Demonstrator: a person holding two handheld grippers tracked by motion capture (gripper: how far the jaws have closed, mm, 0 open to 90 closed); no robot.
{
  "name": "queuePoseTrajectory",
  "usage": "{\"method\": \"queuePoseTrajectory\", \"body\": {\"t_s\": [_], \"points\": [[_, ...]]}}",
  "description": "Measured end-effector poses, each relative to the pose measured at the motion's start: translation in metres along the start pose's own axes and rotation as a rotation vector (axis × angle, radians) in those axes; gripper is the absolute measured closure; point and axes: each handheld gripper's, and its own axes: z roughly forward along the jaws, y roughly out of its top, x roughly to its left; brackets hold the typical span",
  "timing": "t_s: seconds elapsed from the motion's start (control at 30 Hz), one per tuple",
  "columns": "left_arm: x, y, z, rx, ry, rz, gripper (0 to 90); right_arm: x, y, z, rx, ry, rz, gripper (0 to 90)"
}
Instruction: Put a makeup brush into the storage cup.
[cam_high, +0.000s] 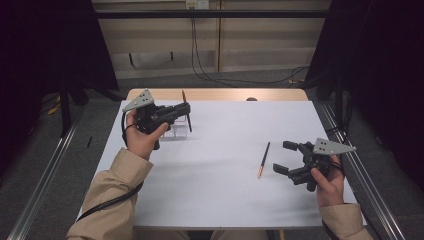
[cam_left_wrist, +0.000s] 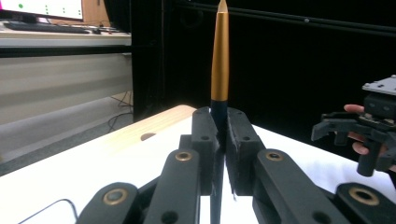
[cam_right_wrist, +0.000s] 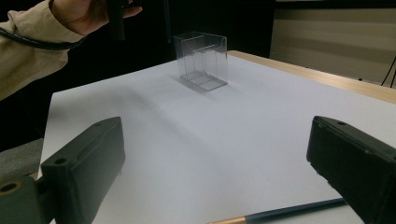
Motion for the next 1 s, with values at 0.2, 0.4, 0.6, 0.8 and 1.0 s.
{"method": "queuePoseTrajectory", "body": {"t_s": [0.2,0.4,0.6,0.8,1.0], "points": [[0.006,0.005,0.001,0.003,0.025,0.006,83.3,0.0,0.0,0.0,0.0,0.0,-0.001,3.8],[0.012,0.01,0.002,0.002,0.054,0.017,83.3,-0.001,-0.001,0.0,0.005,0.001,-0.001,3.8],[0.021,0.011,0.004,0.008,0.101,0.026,83.3,0.0,-0.001,0.001,0.005,0.002,-0.001,3.8],[0.029,0.01,0.008,0.017,0.141,0.026,83.3,-0.001,-0.001,0.001,0.005,0.003,0.0,3.8],[0.036,0.009,0.012,0.009,0.166,0.01,83.3,-0.001,-0.001,0.0,0.001,-0.001,0.003,3.8]]}}
